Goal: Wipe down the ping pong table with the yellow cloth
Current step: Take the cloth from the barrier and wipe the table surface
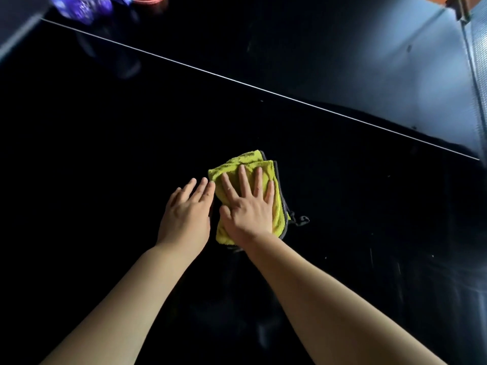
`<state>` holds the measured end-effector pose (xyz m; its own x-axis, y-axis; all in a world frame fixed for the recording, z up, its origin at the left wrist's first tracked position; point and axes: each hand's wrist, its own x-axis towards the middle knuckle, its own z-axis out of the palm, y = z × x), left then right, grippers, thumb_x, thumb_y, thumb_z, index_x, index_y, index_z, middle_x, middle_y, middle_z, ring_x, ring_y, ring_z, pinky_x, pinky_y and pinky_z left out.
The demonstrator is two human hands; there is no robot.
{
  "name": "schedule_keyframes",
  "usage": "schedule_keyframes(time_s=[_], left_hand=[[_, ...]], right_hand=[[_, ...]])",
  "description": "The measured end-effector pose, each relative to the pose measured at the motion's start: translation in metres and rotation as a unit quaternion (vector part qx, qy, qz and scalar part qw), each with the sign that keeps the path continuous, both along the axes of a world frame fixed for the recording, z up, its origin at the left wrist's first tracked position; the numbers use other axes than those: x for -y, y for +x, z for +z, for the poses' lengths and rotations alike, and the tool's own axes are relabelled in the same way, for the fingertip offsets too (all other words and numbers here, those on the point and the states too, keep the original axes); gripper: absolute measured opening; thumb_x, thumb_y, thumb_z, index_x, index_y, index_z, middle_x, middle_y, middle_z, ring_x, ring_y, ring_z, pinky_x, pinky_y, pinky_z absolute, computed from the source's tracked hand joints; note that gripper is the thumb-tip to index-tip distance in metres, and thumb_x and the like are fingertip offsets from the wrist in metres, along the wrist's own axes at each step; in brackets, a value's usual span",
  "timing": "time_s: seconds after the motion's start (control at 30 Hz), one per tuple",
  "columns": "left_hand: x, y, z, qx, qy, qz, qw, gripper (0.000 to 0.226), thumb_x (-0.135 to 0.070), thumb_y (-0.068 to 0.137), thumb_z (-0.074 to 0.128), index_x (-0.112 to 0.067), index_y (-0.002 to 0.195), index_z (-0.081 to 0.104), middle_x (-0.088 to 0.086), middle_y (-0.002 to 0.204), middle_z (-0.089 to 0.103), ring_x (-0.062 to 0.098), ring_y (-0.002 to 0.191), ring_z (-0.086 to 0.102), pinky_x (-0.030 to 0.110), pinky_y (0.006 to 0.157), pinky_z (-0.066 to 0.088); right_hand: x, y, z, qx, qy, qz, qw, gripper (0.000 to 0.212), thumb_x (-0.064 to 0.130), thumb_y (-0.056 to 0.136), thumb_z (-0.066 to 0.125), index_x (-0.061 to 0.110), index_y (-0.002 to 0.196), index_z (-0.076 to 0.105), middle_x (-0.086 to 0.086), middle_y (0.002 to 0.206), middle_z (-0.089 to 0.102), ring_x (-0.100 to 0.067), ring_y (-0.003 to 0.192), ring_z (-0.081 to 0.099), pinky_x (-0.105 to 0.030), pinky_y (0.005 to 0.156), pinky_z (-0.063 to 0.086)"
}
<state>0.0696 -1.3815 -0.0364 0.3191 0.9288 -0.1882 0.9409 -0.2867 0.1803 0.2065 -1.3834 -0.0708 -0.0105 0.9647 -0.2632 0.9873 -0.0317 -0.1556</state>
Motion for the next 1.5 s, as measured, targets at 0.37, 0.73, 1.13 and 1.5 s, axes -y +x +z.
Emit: schedule_keyframes(time_s=[0.37,0.73,1.13,1.5], left_hand=[[0.059,0.047,0.001,-0.076,-0.048,0.000,0.996,0.061,-0.012,0.096,0.032,-0.017,0.151,0.006,-0.001,0.159,0.003,0.016,0.145,-0.001,0.034,0.118,0.002],[0.085,0.209,0.004,-0.048,-0.064,-0.078,0.994,0.062,-0.011,0.095,0.032,-0.020,0.151,0.007,-0.003,0.159,0.002,0.017,0.145,-0.002,0.037,0.118,0.001],[0.139,0.421,0.004,-0.018,-0.073,-0.214,0.974,0.060,-0.015,0.096,0.034,-0.020,0.151,0.010,-0.003,0.159,0.003,0.018,0.145,0.000,0.040,0.118,-0.001],[0.226,0.541,0.000,-0.058,-0.058,-0.333,0.939,0.058,-0.018,0.099,0.029,-0.010,0.150,0.003,0.007,0.158,-0.001,0.020,0.145,-0.006,0.036,0.118,-0.003]], right_hand=[[0.082,0.040,0.002,-0.027,0.017,0.071,0.997,0.069,0.049,0.090,0.027,0.036,0.155,0.008,0.000,0.164,0.001,-0.032,0.148,-0.017,-0.055,0.117,-0.013],[0.135,0.196,0.004,-0.022,0.033,-0.037,0.999,0.070,0.051,0.086,0.020,0.038,0.154,0.011,0.002,0.163,0.006,-0.031,0.149,-0.013,-0.053,0.119,-0.009],[0.225,0.384,0.000,0.004,0.044,-0.204,0.978,0.068,0.053,0.084,0.013,0.045,0.150,-0.001,0.008,0.163,-0.001,-0.024,0.148,-0.017,-0.049,0.119,-0.011],[0.325,0.471,-0.007,0.038,0.048,-0.329,0.942,0.067,0.054,0.093,0.030,0.044,0.153,0.002,0.010,0.163,-0.006,-0.021,0.148,-0.019,-0.045,0.118,-0.015]])
